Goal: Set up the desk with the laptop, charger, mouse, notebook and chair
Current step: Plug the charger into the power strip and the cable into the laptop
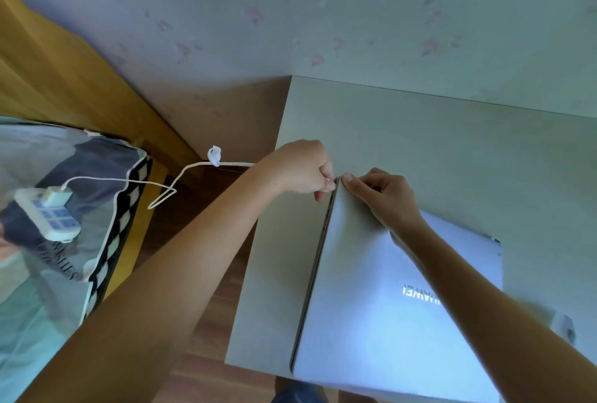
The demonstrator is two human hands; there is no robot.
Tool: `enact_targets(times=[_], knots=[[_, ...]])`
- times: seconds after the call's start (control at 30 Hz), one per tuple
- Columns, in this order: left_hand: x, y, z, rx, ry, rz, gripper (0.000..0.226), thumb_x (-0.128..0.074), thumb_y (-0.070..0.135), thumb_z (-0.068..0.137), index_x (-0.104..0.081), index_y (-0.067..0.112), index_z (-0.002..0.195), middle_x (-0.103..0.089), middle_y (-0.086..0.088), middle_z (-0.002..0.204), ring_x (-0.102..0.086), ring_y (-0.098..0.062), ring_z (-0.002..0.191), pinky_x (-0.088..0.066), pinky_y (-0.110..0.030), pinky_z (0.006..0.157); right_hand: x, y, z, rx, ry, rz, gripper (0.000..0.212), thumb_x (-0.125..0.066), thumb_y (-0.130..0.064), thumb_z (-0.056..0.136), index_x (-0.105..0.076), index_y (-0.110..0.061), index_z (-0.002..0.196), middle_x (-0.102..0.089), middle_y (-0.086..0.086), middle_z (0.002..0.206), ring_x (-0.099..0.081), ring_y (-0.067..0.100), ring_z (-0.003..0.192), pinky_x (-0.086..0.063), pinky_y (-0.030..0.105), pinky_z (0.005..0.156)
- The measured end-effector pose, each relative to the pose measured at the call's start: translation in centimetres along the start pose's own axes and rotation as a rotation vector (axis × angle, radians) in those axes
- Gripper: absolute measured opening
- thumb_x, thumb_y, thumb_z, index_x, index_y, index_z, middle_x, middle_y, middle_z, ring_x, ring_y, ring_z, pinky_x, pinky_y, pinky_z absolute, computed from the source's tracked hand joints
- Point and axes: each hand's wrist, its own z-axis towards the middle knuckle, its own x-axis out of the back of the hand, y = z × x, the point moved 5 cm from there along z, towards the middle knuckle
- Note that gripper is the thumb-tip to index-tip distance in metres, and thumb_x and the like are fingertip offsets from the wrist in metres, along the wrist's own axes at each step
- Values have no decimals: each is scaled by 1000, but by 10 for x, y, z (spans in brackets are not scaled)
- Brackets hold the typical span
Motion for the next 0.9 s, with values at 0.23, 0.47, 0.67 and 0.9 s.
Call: enact_targets(times=[0.23, 0.47, 0.67, 0.9], knots=[[-30, -41, 14, 33, -37, -124, 48, -59, 24, 94, -47, 19, 140, -77, 3, 88, -65, -11, 99, -43, -29, 90, -32, 23, 20, 9, 6, -277, 35, -57, -61, 81, -64, -32, 64, -53, -11, 71, -58, 8, 80, -25, 35, 88], [-56, -74, 27, 16, -122, -169, 42, -57, 21, 96, -50, 23, 137, -74, 6, 79, -55, 17, 56, -37, -14, 59, -59, 40, 27, 18, -37, -416, 32, -52, -58, 84, -69, -33, 79, -53, -14, 77, -55, 8, 82, -20, 32, 82], [-69, -93, 34, 14, -86, -339, 40, -56, 18, 96, -52, 23, 136, -72, 6, 75, -52, -3, 54, -43, -15, 58, -66, 46, 31, 19, -38, -483, 34, -49, -61, 84, -70, -34, 81, -56, -14, 83, -56, 8, 83, -20, 32, 80], [-78, -88, 34, -33, 103, -103, 48, -47, 44, 97, -47, 23, 139, -62, 1, 121, -55, -16, 117, -44, -31, 94, -69, 53, 30, 83, -101, -549, 35, -49, -56, 88, -70, -32, 101, -61, -9, 99, -57, 13, 97, -22, 33, 83]])
